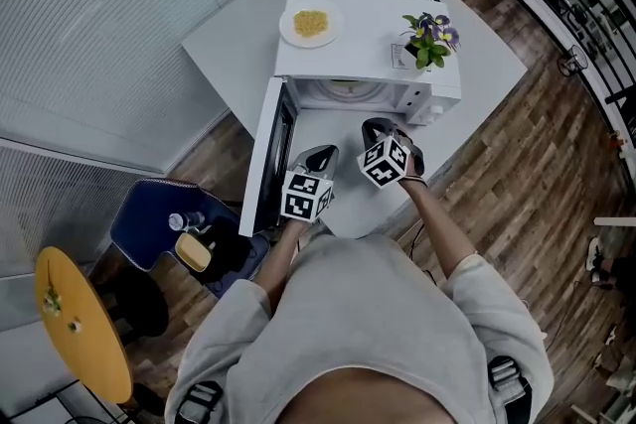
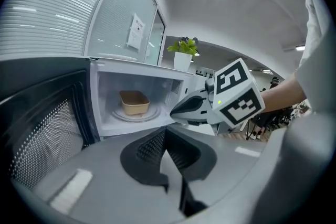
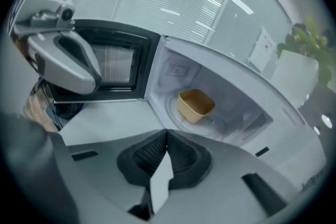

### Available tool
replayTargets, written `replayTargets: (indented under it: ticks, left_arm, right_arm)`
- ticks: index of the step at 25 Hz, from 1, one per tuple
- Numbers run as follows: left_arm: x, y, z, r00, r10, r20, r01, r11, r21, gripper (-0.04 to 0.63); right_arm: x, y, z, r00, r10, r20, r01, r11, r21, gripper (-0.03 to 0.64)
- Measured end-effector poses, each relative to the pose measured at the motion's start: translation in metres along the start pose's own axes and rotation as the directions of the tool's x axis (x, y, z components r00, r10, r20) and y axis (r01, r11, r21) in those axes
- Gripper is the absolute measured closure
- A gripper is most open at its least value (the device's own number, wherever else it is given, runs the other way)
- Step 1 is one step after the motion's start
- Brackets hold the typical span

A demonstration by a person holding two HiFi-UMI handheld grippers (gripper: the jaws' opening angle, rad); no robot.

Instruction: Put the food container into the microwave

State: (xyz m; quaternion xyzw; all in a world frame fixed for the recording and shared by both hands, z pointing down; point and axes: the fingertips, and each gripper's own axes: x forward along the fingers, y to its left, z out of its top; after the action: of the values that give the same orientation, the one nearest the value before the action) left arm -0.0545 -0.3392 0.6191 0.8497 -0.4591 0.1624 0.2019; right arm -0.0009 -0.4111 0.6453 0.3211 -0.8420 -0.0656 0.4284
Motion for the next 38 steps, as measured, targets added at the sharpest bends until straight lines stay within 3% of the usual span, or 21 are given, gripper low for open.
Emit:
replayTargets:
  ticks: [4,10,17,26,38]
  left_arm:
    - [0.000,-0.003,0.001,1.000,0.000,0.003,0.000,1.000,0.006,0.586]
    - [0.002,-0.006,0.005,1.000,-0.003,0.005,0.003,1.000,0.020,0.586]
    - [0.005,-0.009,0.010,1.000,-0.006,0.009,0.006,1.000,0.030,0.586]
    - [0.008,-0.012,0.013,1.000,-0.011,0.006,0.011,0.999,0.043,0.586]
    - [0.012,-0.018,0.011,1.000,-0.028,-0.005,0.028,0.998,0.054,0.586]
  right_arm:
    - [-0.018,-0.007,0.000,0.999,-0.007,0.049,0.000,0.990,0.141,0.603]
    - [-0.041,-0.014,-0.006,0.994,-0.047,0.096,0.022,0.970,0.243,0.603]
    - [-0.071,-0.020,-0.015,0.982,-0.103,0.157,0.028,0.909,0.416,0.603]
    - [-0.107,-0.024,-0.047,0.965,-0.186,0.185,0.057,0.838,0.543,0.603]
    - [-0.126,-0.024,-0.063,0.956,-0.231,0.180,0.085,0.807,0.585,0.603]
